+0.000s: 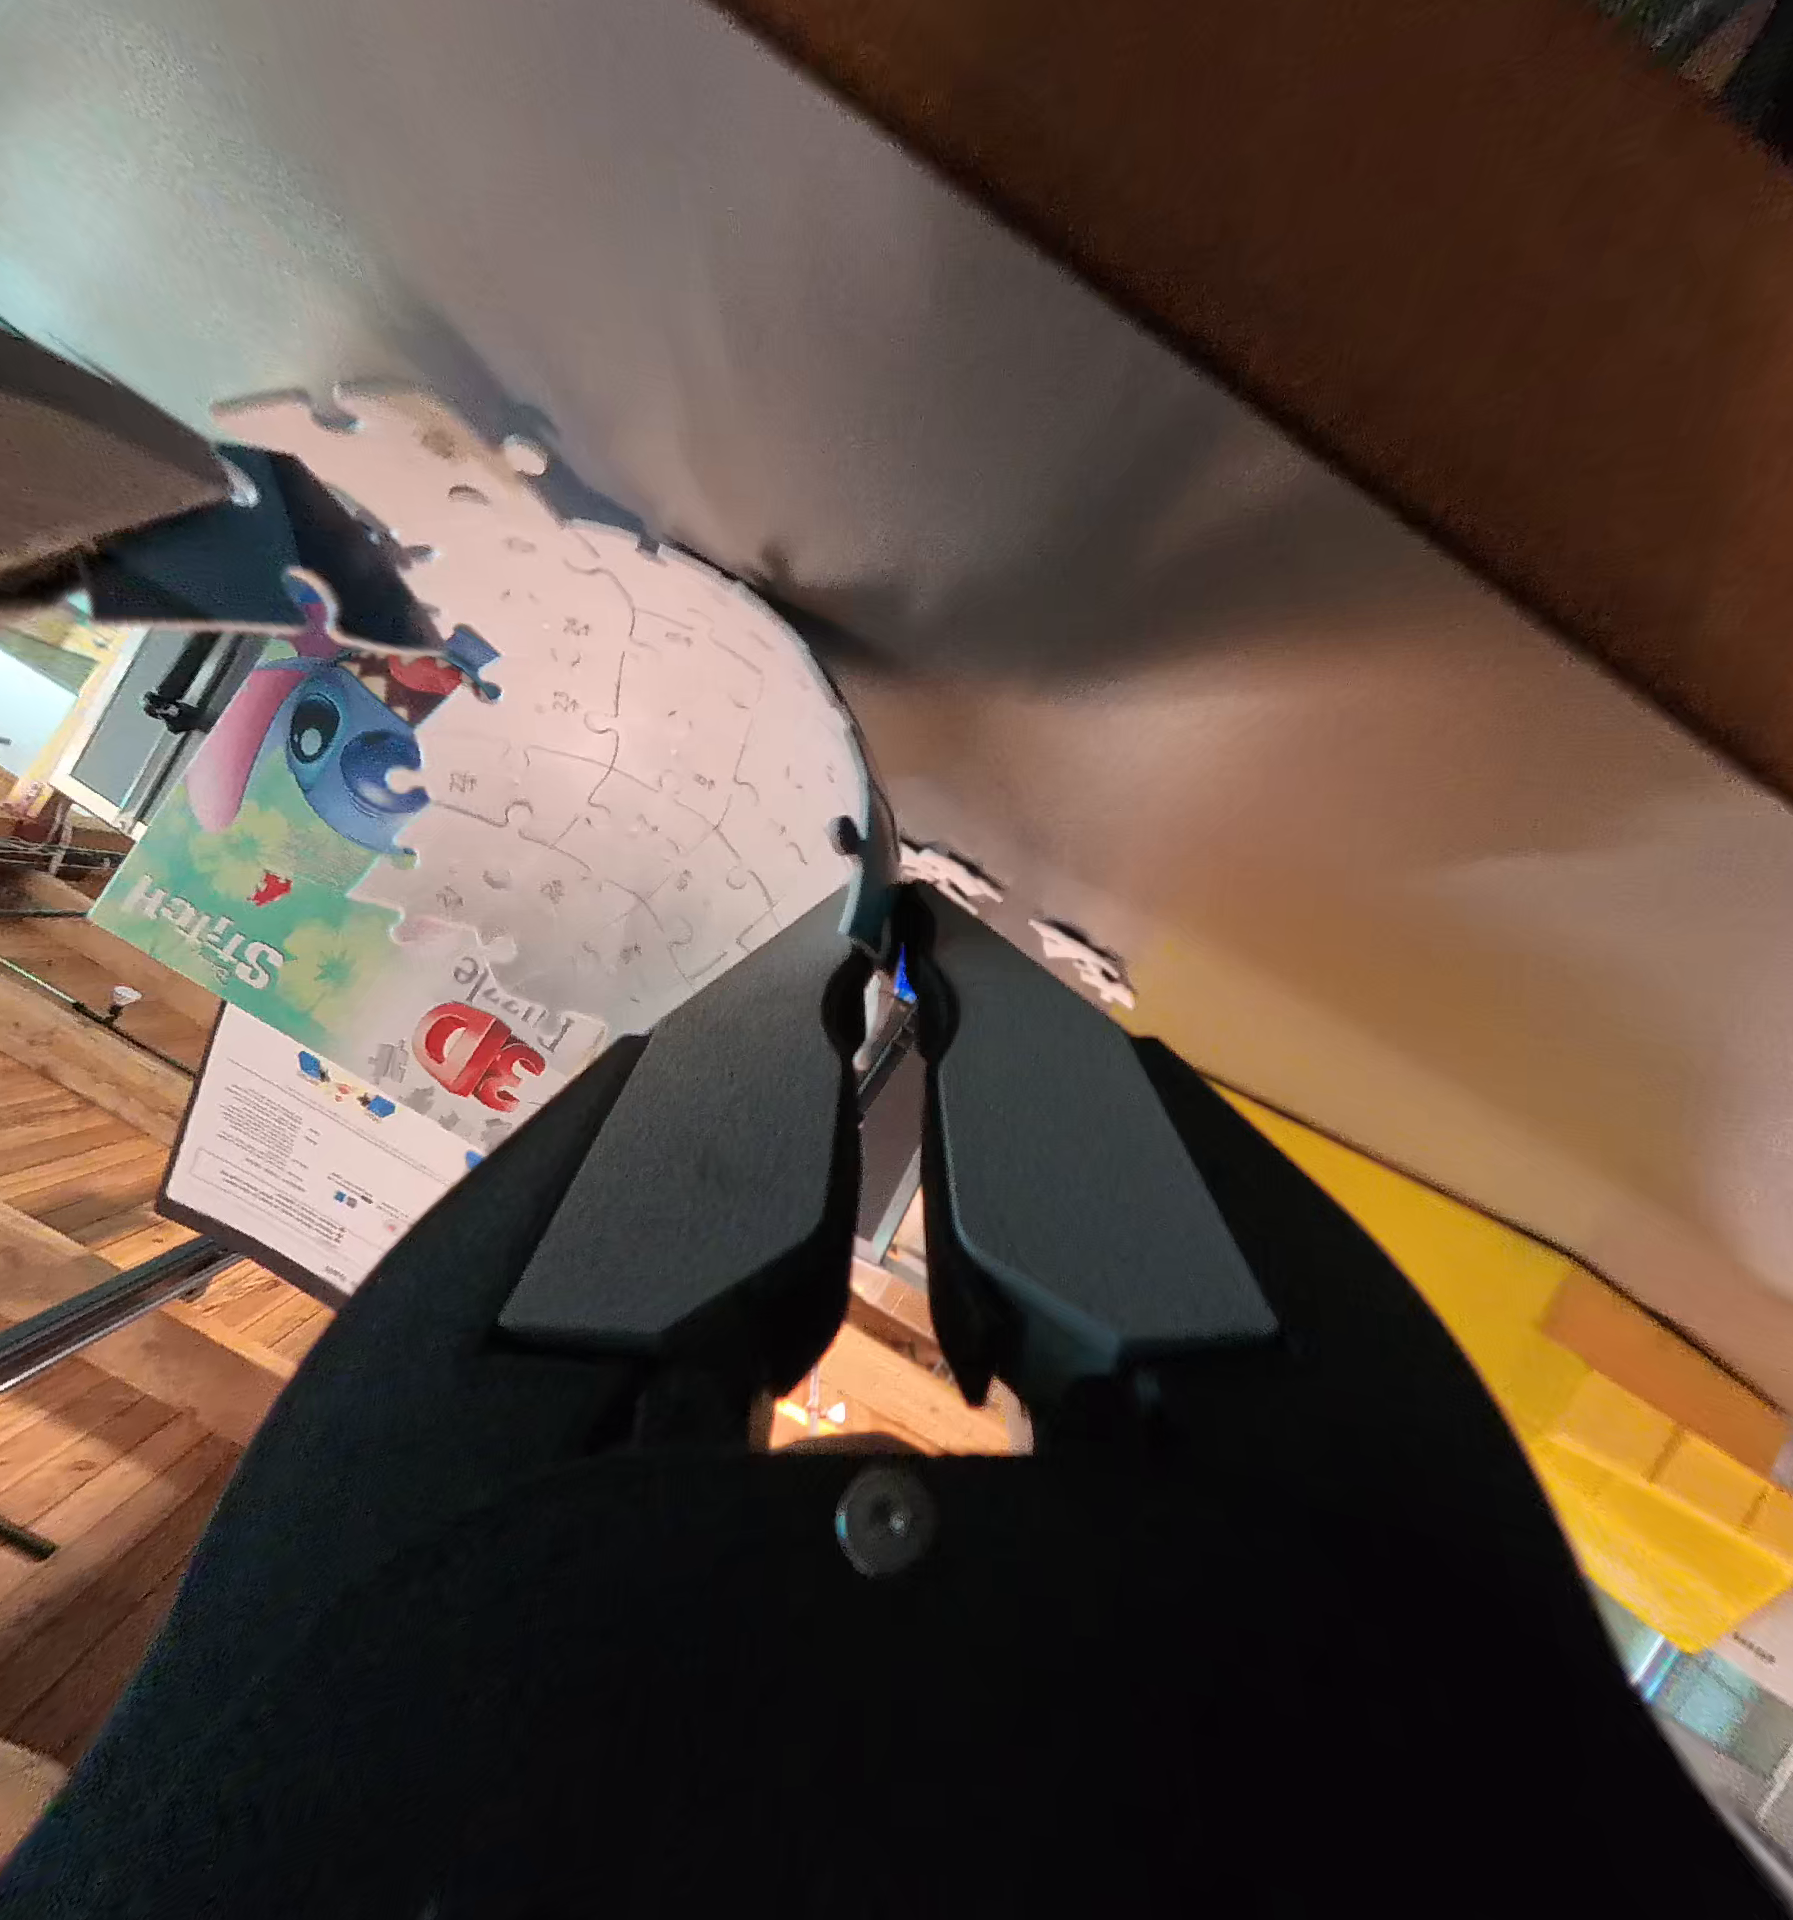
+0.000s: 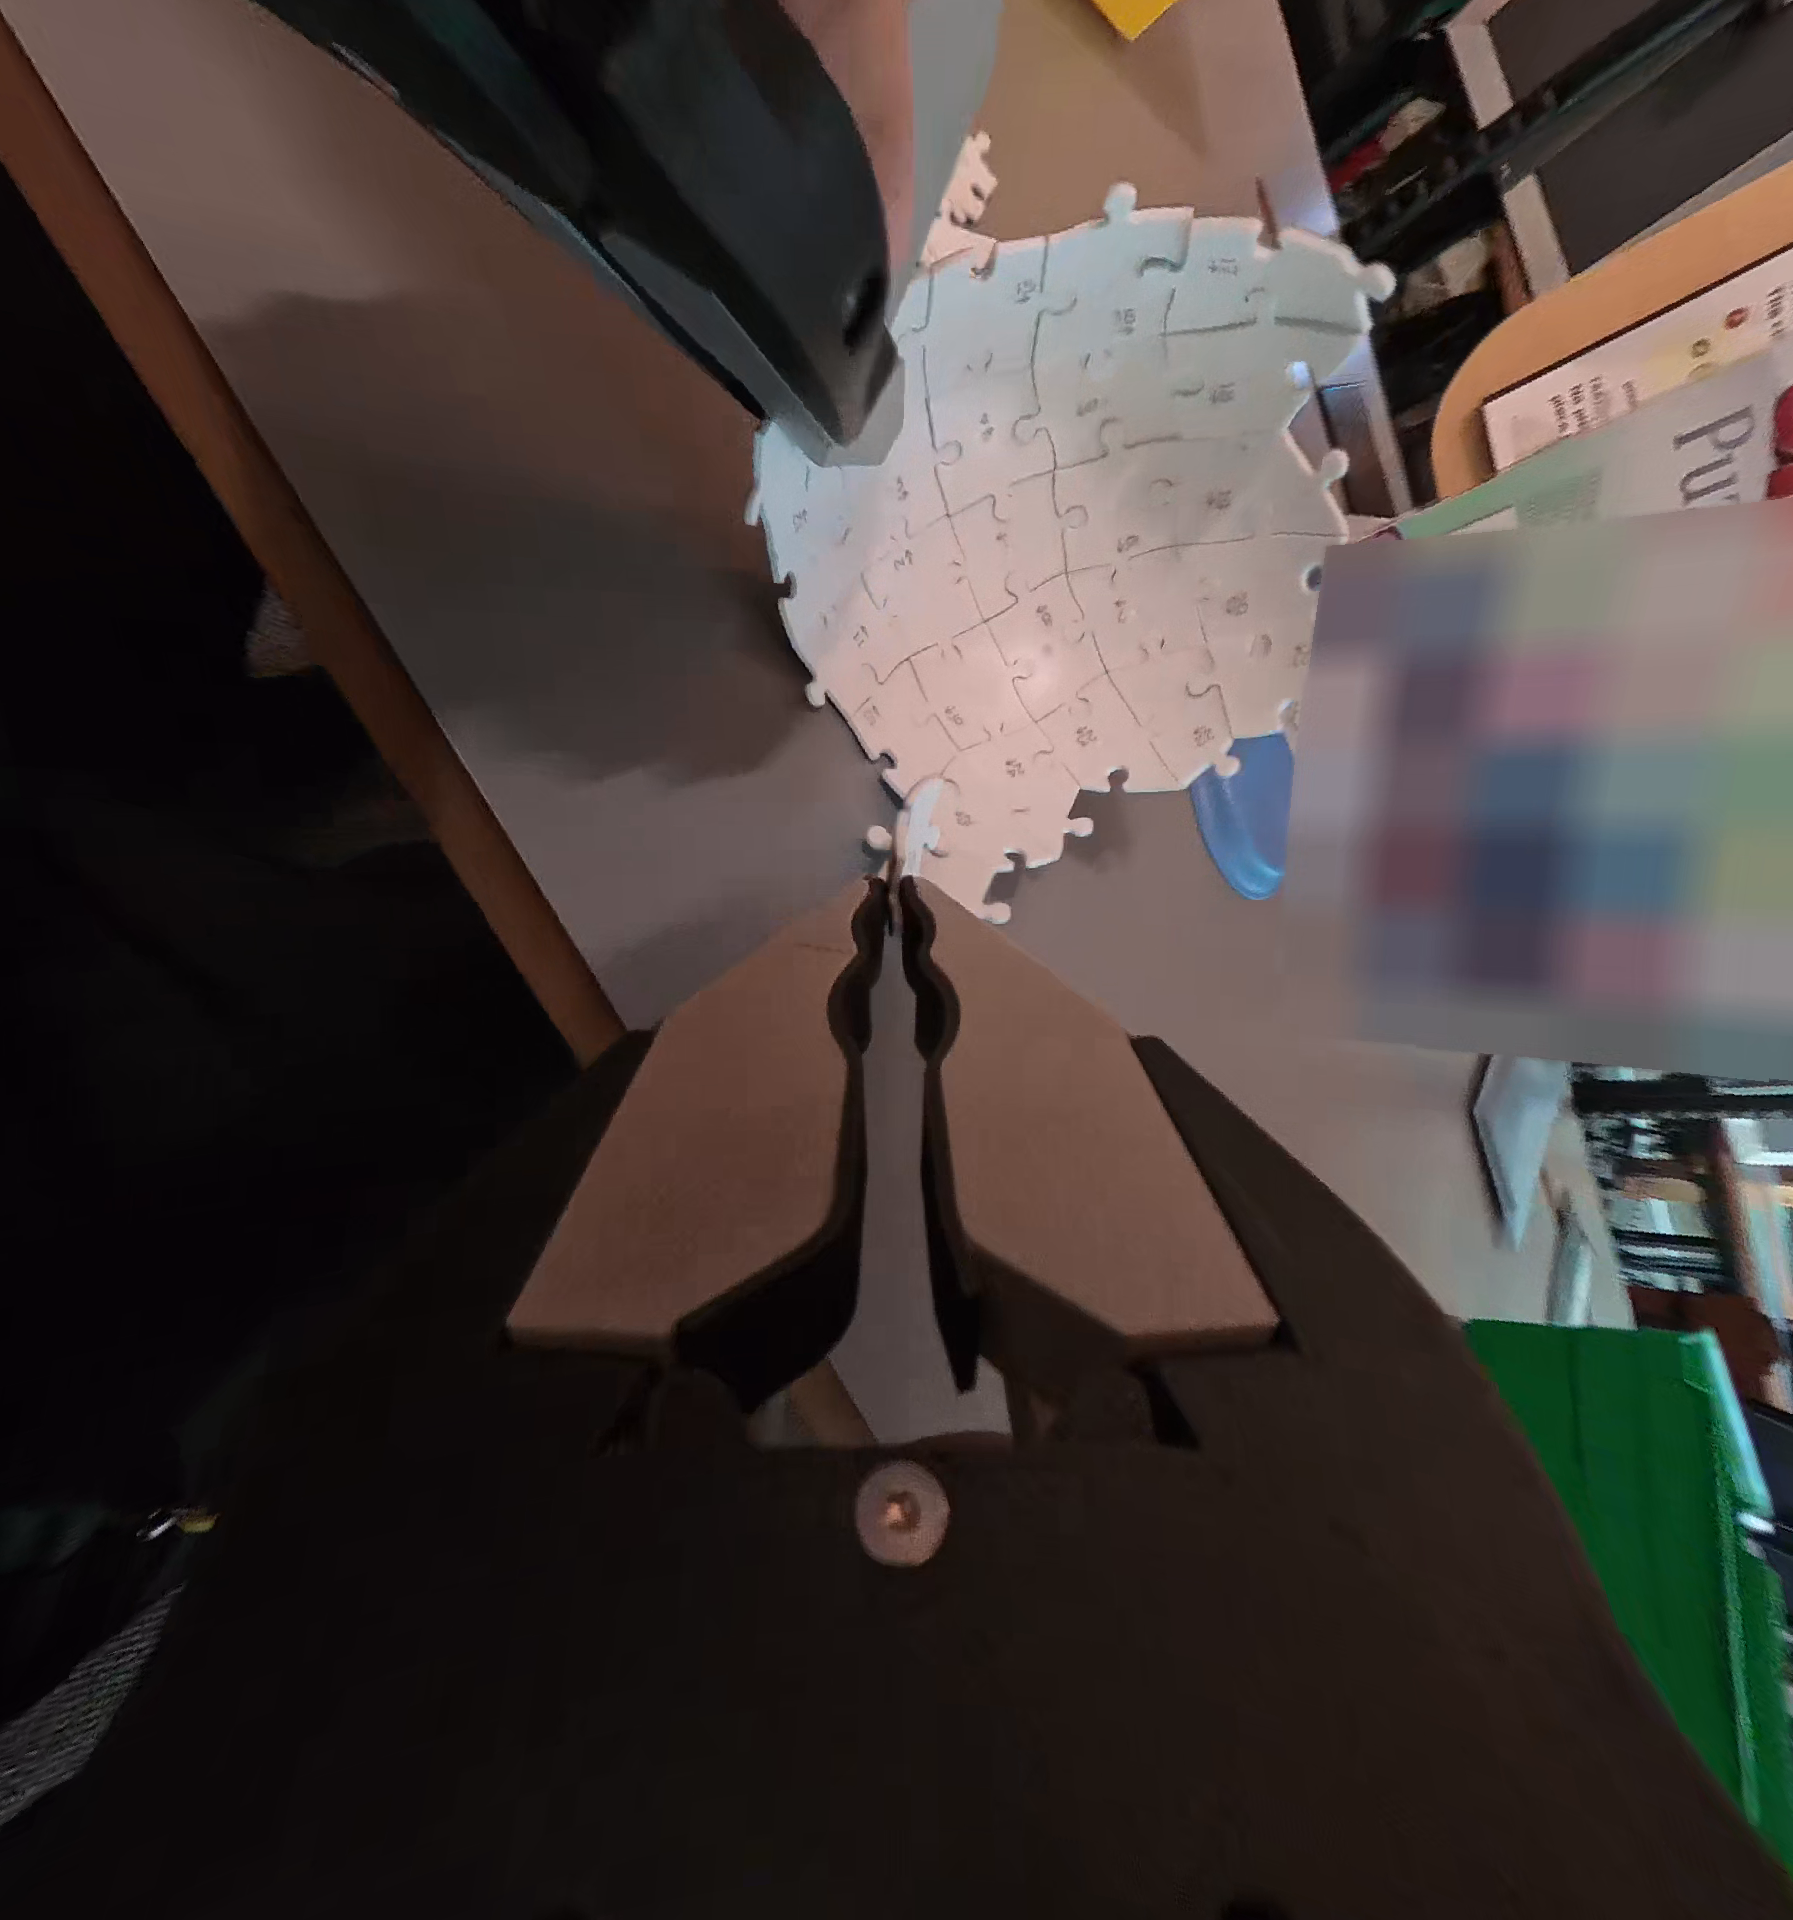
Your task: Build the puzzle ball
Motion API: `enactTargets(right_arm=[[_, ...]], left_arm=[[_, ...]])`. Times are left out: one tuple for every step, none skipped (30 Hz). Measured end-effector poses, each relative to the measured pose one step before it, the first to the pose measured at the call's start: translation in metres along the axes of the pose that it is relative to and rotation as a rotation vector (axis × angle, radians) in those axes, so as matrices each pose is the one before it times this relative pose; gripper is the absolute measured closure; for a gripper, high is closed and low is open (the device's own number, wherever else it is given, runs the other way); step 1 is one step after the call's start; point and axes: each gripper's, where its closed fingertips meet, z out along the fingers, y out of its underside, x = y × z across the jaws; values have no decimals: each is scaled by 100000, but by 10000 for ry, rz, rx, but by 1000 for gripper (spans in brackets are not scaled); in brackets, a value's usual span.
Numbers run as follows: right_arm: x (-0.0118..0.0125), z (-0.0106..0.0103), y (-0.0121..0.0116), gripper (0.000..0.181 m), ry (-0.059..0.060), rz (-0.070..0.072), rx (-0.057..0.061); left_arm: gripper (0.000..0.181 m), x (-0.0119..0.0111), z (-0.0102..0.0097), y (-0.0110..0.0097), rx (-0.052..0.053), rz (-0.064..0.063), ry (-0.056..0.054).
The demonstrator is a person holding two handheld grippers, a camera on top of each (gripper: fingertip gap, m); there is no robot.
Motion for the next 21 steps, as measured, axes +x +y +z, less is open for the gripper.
enactTargets(right_arm=[[-145,142,-32,181,251,-213,-149],[-92,222,72,181,240,-228,-230],[-26,259,102,181,226,-210,-228],[-58,278,101,181,132,-165,-205],[-70,280,86,181,68,-144,-167],[-144,218,9,181,0,-181,-86],[-183,164,-14,181,-46,-211,-39],[-115,157,23,181,-25,-189,-58],[-35,150,75,181,5,-181,-90],[102,137,77,181,58,-185,-88],[155,134,76,181,73,-179,-73],[75,111,16,181,20,-221,-37],[50,101,-44,181,29,-292,10],[84,114,2,181,62,-321,-24],[-72,151,52,181,-32,-311,-68],[-117,172,93,181,-64,-239,-78],[-35,166,125,181,-33,-181,-87],[2,106,91,181,-26,-202,-75],[16,48,61,181,-28,-215,-72],[43,8,15,181,-37,-172,-49],[27,32,17,181,-60,-167,-56]], left_arm=[[181,32,-19,-81,-83,137,7],[180,-37,-6,-76,-59,99,-19],[180,-101,-1,-75,-33,52,-49],[181,-182,30,-84,15,-1,-83],[181,-153,57,-61,24,-22,-69],[180,-115,80,-15,21,-16,-51],[180,-92,68,6,13,3,-66],[181,-69,70,27,1,11,-70],[181,-9,45,-10,15,44,-68],[181,-4,46,-63,54,88,-87],[180,6,57,-47,52,99,-92],[180,33,71,-40,36,100,-71],[180,-4,96,-45,48,93,-77],[180,-39,100,-9,36,73,-84],[180,-45,121,25,15,52,-54],[180,-25,105,31,9,36,-14],[180,-58,88,45,3,22,-16],[179,-74,73,49,-12,39,-18],[179,-75,53,33,5,58,-23],[180,-35,36,-9,19,48,7],[180,-71,24,-34,28,52,-14]])
